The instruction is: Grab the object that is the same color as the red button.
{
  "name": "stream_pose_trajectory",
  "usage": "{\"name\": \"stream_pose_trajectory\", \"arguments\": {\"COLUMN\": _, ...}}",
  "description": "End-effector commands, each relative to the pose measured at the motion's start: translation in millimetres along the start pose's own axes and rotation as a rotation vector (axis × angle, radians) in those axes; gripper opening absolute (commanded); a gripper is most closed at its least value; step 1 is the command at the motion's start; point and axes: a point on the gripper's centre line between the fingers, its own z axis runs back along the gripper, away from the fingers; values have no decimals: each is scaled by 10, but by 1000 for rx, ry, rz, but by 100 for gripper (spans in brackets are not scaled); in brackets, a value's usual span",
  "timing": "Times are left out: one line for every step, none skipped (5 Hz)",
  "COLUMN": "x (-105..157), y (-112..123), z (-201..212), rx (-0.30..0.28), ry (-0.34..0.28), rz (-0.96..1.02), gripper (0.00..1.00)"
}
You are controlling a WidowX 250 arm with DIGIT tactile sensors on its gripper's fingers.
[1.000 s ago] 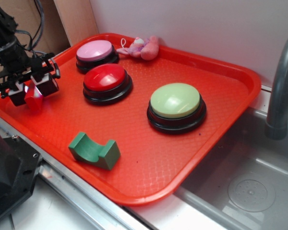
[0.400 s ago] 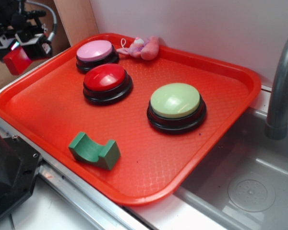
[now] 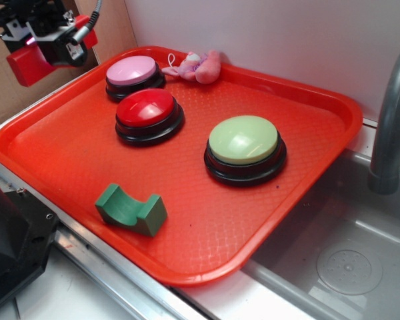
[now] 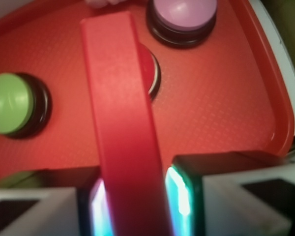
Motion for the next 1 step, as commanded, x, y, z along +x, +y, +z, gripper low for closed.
{"name": "stream_pose_trajectory", "arguments": {"x": -12, "y": 87, "z": 39, "rx": -17, "ry": -1, "rz": -3, "gripper": 0}}
